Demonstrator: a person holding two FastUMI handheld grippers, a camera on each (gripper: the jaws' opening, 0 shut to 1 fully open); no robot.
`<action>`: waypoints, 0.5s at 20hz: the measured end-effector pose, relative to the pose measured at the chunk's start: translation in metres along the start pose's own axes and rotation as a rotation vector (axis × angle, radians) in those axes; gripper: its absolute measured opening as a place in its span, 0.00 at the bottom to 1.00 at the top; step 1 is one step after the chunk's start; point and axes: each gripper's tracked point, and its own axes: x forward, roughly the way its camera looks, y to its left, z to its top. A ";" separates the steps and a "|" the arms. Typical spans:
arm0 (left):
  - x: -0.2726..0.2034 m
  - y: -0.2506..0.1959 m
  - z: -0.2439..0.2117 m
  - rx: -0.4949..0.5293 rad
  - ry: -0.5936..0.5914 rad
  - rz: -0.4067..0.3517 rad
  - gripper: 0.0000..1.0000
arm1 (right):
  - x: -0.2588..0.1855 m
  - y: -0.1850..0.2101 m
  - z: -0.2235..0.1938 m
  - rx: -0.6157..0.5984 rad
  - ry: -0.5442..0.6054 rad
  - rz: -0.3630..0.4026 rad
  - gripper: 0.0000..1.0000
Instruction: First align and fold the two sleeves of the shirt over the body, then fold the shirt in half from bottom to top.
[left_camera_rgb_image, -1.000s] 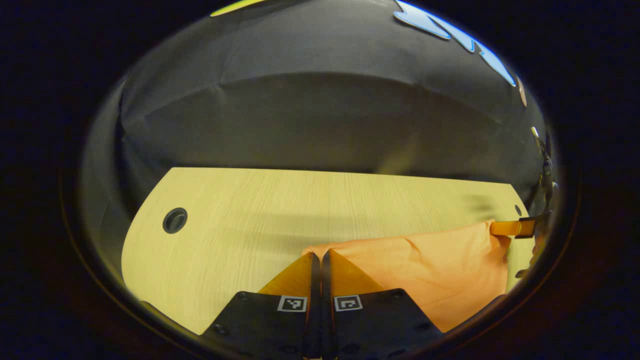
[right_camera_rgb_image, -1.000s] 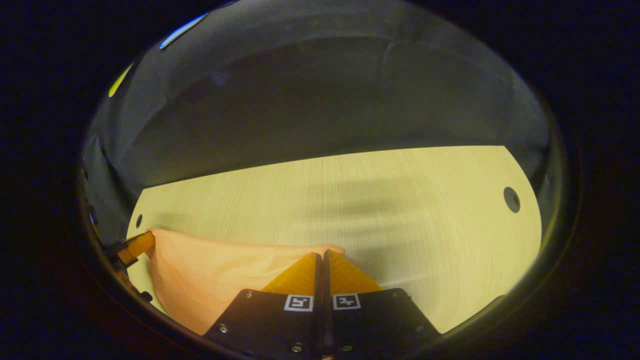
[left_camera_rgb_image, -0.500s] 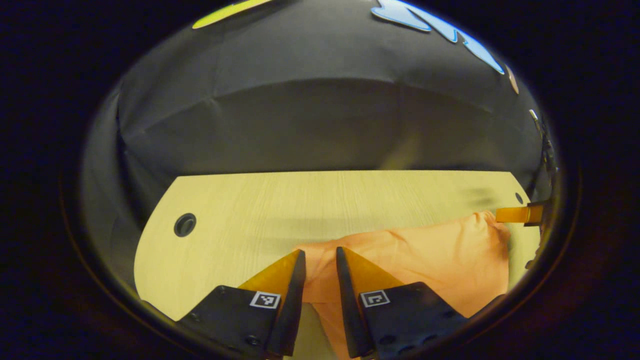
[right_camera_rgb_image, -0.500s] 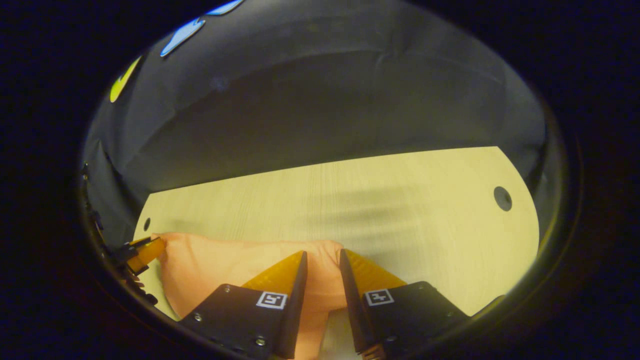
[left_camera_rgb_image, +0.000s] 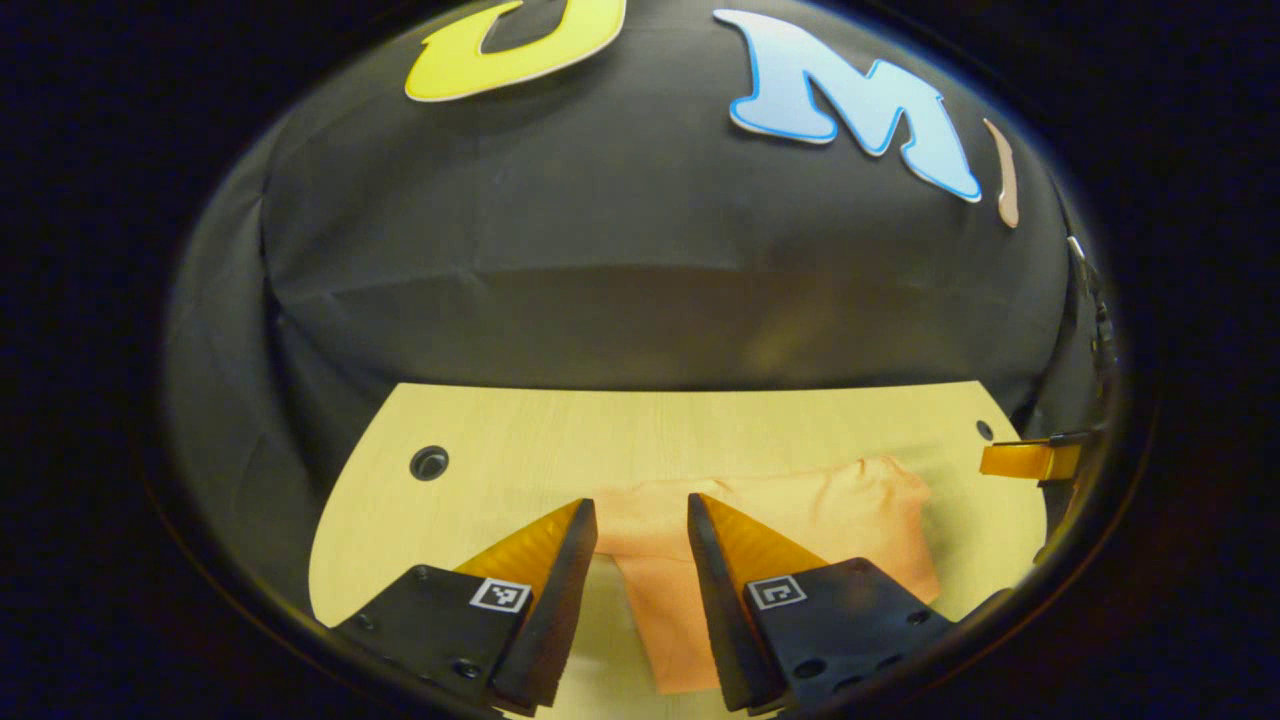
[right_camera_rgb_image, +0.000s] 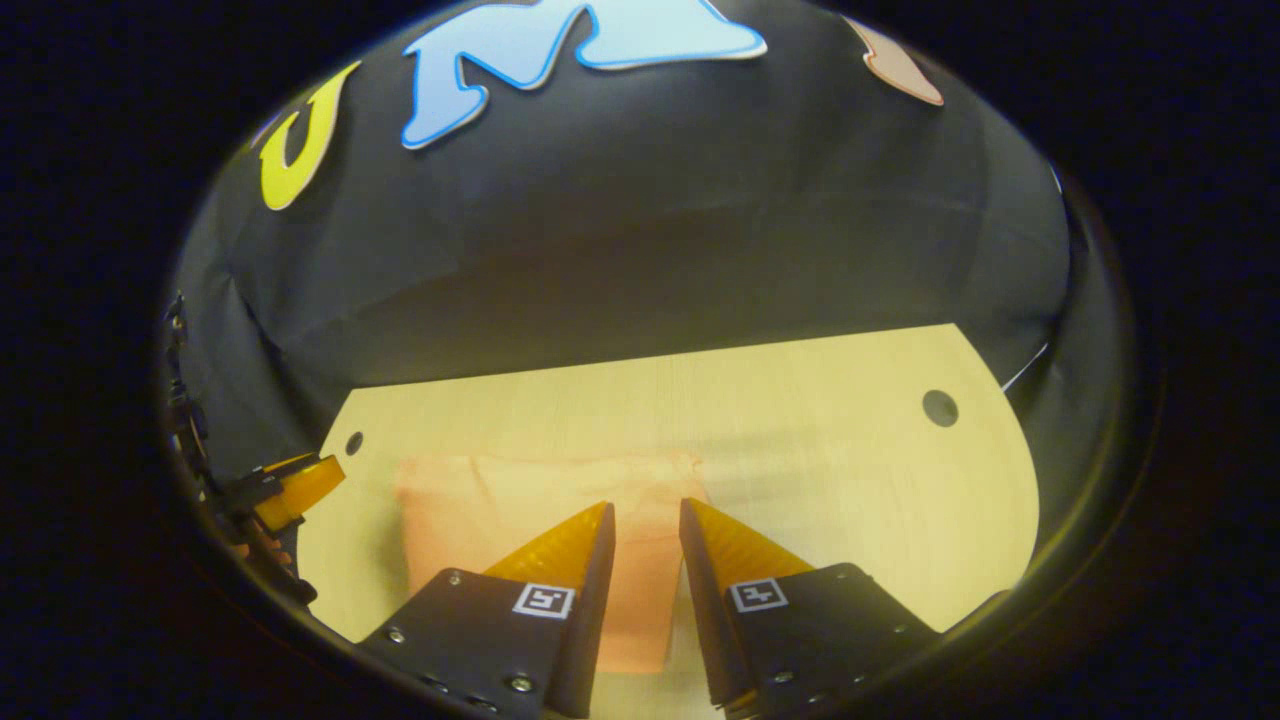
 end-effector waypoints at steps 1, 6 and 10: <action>-0.018 -0.002 0.005 -0.002 -0.017 -0.003 0.63 | -0.018 0.007 0.003 -0.006 -0.019 0.003 0.42; -0.107 -0.017 0.018 -0.015 -0.105 -0.026 0.65 | -0.101 0.032 0.014 -0.056 -0.106 0.020 0.42; -0.169 -0.031 0.028 0.010 -0.173 -0.038 0.64 | -0.154 0.051 0.006 -0.068 -0.163 0.046 0.42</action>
